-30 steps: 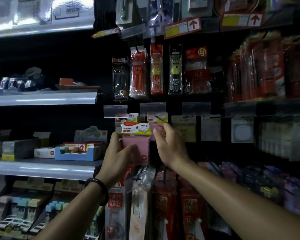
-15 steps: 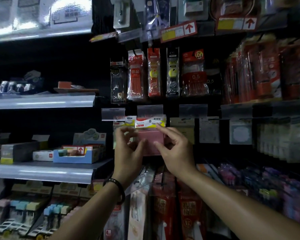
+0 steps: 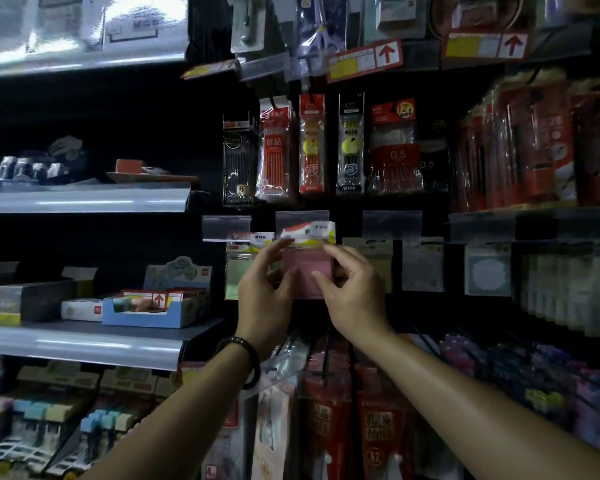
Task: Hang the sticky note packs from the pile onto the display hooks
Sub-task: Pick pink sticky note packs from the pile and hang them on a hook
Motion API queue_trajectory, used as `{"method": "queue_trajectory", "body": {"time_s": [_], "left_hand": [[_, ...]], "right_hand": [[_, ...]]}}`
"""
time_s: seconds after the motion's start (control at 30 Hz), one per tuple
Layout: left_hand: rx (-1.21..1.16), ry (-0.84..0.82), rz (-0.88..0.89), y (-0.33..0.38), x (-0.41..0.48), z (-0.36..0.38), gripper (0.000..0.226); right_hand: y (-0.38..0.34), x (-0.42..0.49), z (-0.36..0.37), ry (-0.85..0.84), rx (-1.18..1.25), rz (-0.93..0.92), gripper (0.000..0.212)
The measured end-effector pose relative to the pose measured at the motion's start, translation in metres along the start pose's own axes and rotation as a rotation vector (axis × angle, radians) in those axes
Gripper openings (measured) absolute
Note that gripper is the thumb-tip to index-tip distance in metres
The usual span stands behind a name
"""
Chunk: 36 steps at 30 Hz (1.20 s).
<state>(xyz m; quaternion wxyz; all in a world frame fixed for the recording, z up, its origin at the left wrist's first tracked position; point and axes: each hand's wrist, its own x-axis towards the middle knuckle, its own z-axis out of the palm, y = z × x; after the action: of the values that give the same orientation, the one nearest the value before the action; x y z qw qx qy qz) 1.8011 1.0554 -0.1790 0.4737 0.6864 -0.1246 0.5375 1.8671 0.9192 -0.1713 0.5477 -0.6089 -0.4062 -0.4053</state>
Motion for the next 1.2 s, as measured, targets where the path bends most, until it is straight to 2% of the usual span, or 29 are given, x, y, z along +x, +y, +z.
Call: {"method": "queue_trajectory", "body": {"time_s": [0.17, 0.27, 0.47, 0.63, 0.7, 0.8, 1.03, 1.2], "left_hand": [[0.069, -0.048, -0.026, -0.01, 0.0, -0.002, 0.052], [0.14, -0.08, -0.092, -0.016, 0.007, 0.002, 0.058], [0.451, -0.324, -0.203, -0.02, 0.022, 0.006, 0.075], [0.828, -0.409, -0.096, -0.023, 0.01, 0.0, 0.052], [0.855, -0.397, -0.067, -0.018, 0.001, -0.003, 0.055], [0.901, -0.376, -0.009, -0.003, -0.012, -0.007, 0.059], [0.892, -0.388, 0.003, 0.032, -0.062, -0.017, 0.044], [0.738, -0.407, 0.086, 0.044, -0.131, -0.012, 0.027]], "right_hand": [[0.009, 0.002, 0.002, -0.049, -0.064, 0.01, 0.059], [0.013, 0.008, 0.005, -0.083, -0.121, 0.08, 0.061], [0.026, 0.036, 0.01, -0.268, -0.342, 0.283, 0.062], [0.033, 0.049, 0.019, -0.438, -0.44, 0.391, 0.075], [0.032, 0.046, 0.019, -0.494, -0.471, 0.433, 0.084], [0.027, 0.035, 0.01, -0.491, -0.483, 0.45, 0.087], [-0.012, -0.011, -0.054, -0.43, -0.422, 0.326, 0.05], [-0.032, -0.078, -0.109, -0.327, -0.351, 0.218, 0.021]]}}
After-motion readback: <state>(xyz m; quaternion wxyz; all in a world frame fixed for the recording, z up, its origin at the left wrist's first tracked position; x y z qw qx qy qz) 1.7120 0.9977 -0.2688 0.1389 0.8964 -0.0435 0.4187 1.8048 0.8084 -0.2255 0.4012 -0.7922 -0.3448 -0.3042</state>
